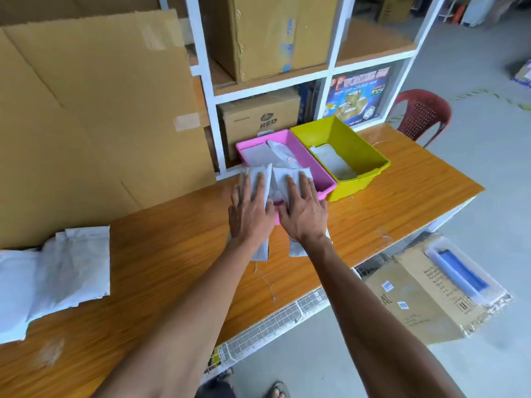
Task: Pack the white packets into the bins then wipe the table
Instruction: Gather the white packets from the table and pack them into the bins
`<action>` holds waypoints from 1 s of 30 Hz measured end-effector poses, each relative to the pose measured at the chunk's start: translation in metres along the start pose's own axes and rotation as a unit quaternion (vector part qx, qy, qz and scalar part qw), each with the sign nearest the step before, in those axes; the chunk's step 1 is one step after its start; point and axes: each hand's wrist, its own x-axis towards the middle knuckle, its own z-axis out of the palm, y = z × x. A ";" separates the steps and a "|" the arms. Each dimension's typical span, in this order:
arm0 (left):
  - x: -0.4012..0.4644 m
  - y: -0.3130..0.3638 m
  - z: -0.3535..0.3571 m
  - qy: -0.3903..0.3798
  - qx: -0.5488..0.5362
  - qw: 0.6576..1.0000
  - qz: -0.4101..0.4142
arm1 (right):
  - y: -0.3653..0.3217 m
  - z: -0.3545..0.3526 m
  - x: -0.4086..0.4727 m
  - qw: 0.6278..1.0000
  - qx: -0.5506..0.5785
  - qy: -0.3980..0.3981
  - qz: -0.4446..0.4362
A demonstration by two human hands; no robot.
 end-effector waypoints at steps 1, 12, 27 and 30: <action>0.002 0.013 0.007 -0.003 -0.002 1.000 0.011 | 0.012 -0.005 0.000 1.000 0.001 0.003 0.010; 0.071 0.117 0.076 -0.030 -0.001 0.997 0.065 | 0.132 -0.046 0.051 0.997 -0.033 0.030 0.067; 0.203 0.183 0.142 -0.009 -0.020 1.000 -0.005 | 0.204 -0.051 0.216 0.999 -0.039 -0.022 0.010; 0.218 0.190 0.150 0.002 -0.013 1.000 -0.010 | 0.218 -0.049 0.233 0.999 -0.040 -0.021 -0.004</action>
